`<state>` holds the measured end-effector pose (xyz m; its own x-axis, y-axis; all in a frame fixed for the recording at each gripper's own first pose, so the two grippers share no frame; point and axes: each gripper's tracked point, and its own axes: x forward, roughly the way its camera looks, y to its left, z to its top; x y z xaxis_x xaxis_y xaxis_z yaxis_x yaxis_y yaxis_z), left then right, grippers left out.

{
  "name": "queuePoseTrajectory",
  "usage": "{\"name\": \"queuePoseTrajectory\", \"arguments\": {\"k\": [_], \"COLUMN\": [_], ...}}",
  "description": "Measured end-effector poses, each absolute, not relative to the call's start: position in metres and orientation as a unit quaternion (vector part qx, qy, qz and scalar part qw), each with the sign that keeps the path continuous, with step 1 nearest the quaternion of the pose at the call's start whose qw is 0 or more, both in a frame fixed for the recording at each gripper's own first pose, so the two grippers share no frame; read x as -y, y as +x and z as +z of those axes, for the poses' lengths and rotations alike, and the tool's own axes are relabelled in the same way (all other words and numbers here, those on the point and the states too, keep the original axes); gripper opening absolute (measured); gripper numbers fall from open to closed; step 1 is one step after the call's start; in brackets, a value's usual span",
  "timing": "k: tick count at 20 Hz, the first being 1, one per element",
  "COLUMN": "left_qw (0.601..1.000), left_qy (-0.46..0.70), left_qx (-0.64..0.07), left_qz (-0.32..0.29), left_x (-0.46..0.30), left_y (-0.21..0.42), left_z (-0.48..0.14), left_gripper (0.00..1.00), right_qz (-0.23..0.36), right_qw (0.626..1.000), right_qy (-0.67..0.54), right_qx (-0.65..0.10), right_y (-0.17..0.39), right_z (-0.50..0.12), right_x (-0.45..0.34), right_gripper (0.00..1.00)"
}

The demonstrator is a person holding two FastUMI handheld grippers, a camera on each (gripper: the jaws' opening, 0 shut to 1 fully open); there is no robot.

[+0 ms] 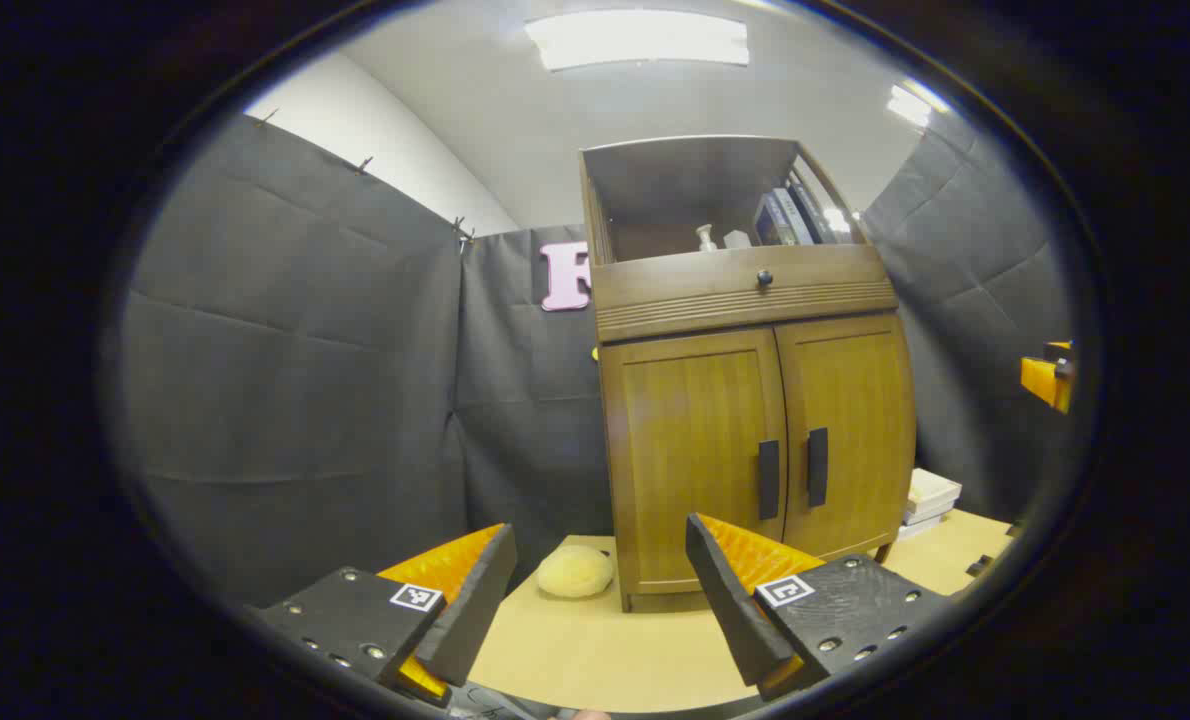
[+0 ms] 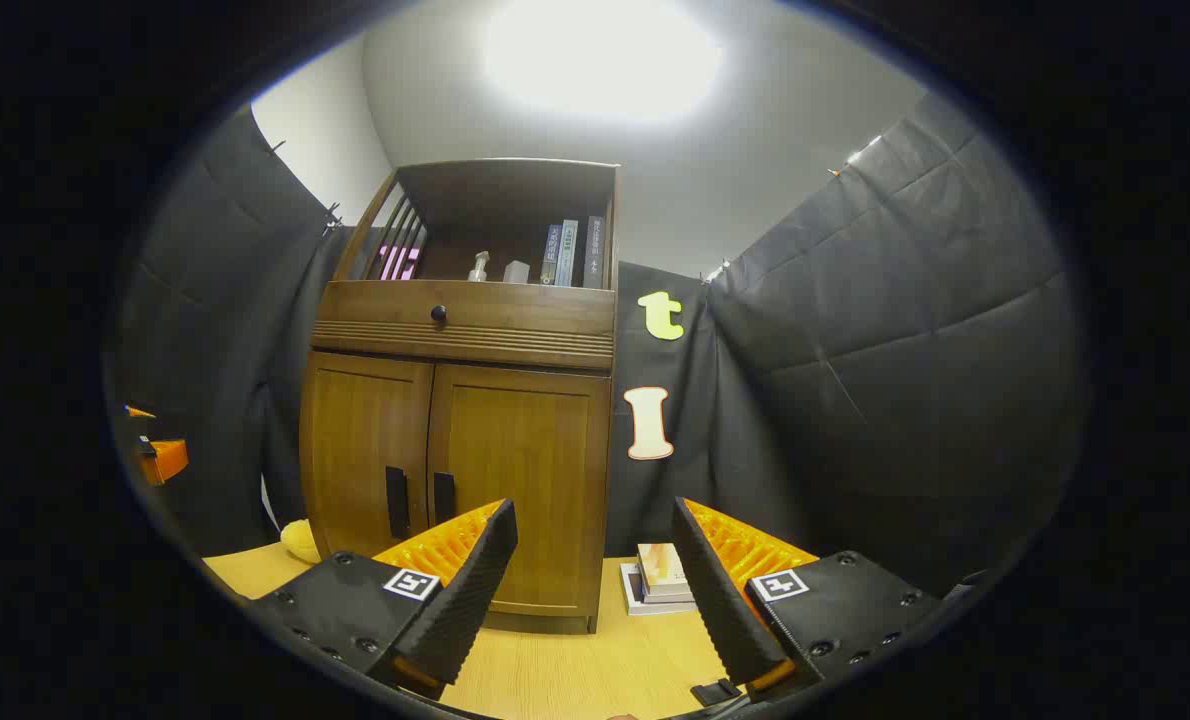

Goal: Open the right door of the double-door shoe cabinet with the right hand, and open the left door with the left hand.

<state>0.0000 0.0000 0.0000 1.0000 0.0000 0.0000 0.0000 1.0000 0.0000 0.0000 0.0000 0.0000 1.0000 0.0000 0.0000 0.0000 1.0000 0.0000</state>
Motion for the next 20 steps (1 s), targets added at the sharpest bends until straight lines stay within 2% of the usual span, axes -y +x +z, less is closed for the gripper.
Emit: {"name": "queuePoseTrajectory", "arguments": {"k": [2,4,19,20], "left_qw": [1.0,1.0,1.0,1.0], "left_qy": [0.002,0.003,0.003,0.002], "left_qx": [0.001,0.0,0.004,0.005], "left_qz": [-0.002,-0.003,-0.005,-0.001], "left_x": [0.001,0.003,0.003,0.0], "left_y": [0.002,0.005,0.018,0.016], "left_z": [0.001,0.002,0.004,0.005], "left_gripper": [0.98,1.0,0.98,1.0], "right_qz": [0.002,0.003,0.007,0.007], "right_qw": [1.0,1.0,1.0,1.0], "right_qy": [0.0,0.002,0.017,0.016], "right_qx": [-0.005,-0.009,-0.023,-0.022], "right_y": [0.004,0.007,0.033,0.036], "right_z": [-0.003,-0.006,-0.015,-0.014], "right_x": [0.0,-0.001,-0.015,-0.016], "right_gripper": [0.96,0.96,0.96,0.97]}}
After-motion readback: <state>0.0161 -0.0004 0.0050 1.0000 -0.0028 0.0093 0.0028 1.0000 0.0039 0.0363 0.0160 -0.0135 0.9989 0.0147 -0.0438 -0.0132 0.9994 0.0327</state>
